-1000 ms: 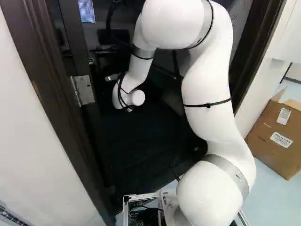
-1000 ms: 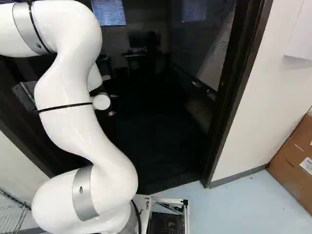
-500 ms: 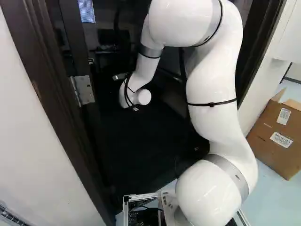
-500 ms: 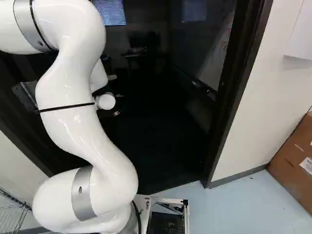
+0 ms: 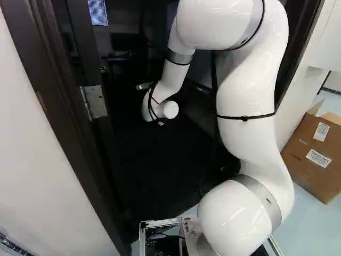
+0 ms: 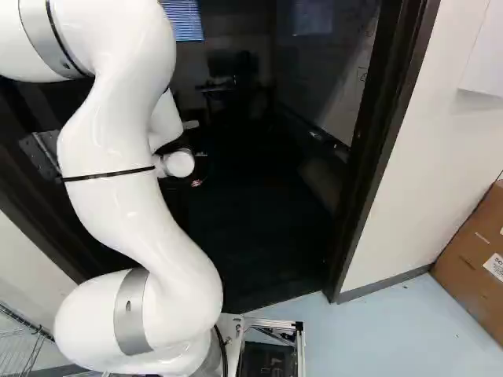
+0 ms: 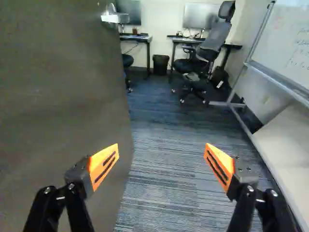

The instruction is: Open the door and move inside

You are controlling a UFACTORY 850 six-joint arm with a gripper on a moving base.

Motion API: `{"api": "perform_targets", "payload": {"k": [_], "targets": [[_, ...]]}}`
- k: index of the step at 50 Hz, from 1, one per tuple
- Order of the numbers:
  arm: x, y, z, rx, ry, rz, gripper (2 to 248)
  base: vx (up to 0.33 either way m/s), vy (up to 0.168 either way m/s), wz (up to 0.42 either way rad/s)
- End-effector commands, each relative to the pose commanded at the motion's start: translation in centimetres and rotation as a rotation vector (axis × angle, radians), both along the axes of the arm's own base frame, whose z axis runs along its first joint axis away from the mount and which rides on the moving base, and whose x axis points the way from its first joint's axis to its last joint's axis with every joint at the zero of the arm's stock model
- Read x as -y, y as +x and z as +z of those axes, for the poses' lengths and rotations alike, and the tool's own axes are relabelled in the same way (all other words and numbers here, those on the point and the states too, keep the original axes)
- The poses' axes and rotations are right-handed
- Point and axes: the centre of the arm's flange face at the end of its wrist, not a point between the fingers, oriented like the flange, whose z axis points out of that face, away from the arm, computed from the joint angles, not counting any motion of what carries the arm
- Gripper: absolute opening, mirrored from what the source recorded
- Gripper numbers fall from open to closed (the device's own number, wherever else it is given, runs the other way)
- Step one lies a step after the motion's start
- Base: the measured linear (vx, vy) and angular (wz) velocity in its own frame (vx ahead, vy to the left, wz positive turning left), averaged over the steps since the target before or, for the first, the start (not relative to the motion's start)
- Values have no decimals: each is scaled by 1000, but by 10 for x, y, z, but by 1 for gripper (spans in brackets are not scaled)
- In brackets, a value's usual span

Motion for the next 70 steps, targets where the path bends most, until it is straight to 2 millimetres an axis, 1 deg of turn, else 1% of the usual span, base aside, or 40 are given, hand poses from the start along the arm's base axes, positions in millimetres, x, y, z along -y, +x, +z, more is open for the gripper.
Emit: {"api": "perform_targets", "payload": {"k": [12, 26, 39, 55, 70], "targets": [[17, -2, 1, -4, -1, -30, 247, 0, 0, 0], [20, -4, 2, -4, -1, -35, 247, 0, 0, 0], [29, -12, 5, -5, 1, -51, 247, 0, 0, 0], [47, -29, 12, -7, 4, -85, 247, 0, 0, 0], [71, -55, 20, -10, 9, -132, 247, 0, 0, 0]]}}
